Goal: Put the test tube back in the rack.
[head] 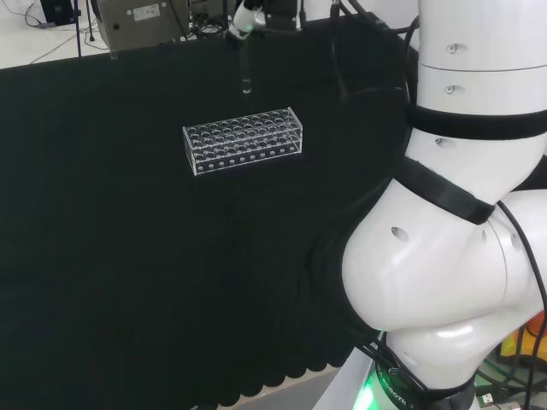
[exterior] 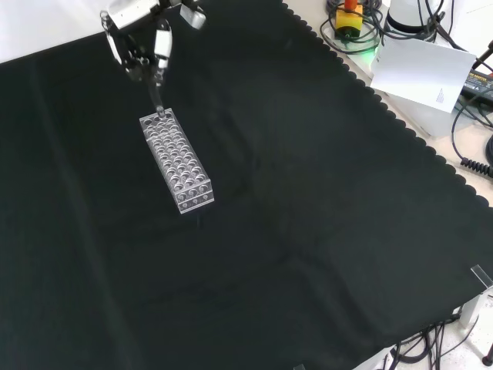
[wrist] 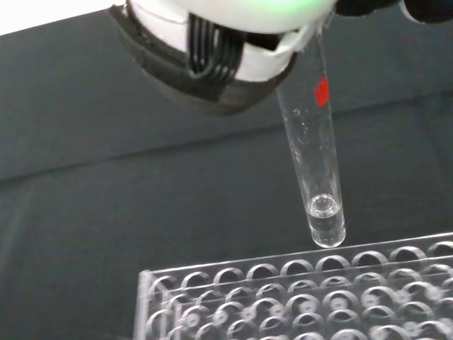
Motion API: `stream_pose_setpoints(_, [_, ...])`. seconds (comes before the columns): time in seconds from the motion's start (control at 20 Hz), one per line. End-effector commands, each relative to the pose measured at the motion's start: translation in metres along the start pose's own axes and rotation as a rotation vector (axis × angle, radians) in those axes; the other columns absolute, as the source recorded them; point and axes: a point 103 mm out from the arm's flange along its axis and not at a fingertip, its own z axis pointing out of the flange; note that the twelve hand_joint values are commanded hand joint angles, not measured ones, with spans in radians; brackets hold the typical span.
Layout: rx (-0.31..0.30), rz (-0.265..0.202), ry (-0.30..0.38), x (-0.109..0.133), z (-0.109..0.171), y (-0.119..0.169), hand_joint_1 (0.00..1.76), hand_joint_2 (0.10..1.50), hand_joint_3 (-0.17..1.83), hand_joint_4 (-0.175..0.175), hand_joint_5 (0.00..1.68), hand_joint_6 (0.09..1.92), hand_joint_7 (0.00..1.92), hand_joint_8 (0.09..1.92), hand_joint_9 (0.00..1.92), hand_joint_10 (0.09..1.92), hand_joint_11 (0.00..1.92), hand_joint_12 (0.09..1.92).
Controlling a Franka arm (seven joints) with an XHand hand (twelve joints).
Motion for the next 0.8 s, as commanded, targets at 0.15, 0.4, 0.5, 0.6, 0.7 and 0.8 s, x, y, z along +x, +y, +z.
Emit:
stream_pose_setpoints(0.15, [0.03,-0.027,0.005,0.018,0.021,0.009,1.23,0.66,0.58,-0.175,1.42,0.35,1.88,0.21,1.79,0.19,1.41,0.82])
stream_pose_setpoints(0.4, [0.046,-0.008,0.018,0.008,0.033,0.011,1.23,0.66,0.58,-0.175,1.42,0.35,1.88,0.21,1.79,0.18,1.41,0.82])
stream_pose_setpoints(0.5, [0.048,-0.008,0.023,0.006,0.038,0.011,1.23,0.66,0.58,-0.175,1.42,0.35,1.88,0.21,1.79,0.18,1.41,0.82])
stream_pose_setpoints(0.6, [0.049,-0.006,0.027,0.006,0.042,0.012,1.23,0.66,0.58,-0.175,1.42,0.35,1.88,0.21,1.79,0.18,1.41,0.82])
stream_pose_setpoints(0.7, [0.049,-0.006,0.031,0.007,0.046,0.013,1.23,0.66,0.58,-0.175,1.42,0.35,1.88,0.21,1.79,0.18,1.41,0.82])
stream_pose_setpoints(0.8, [0.045,-0.004,0.035,0.008,0.049,0.015,1.23,0.66,0.58,-0.175,1.42,0.35,1.88,0.21,1.79,0.18,1.41,0.82])
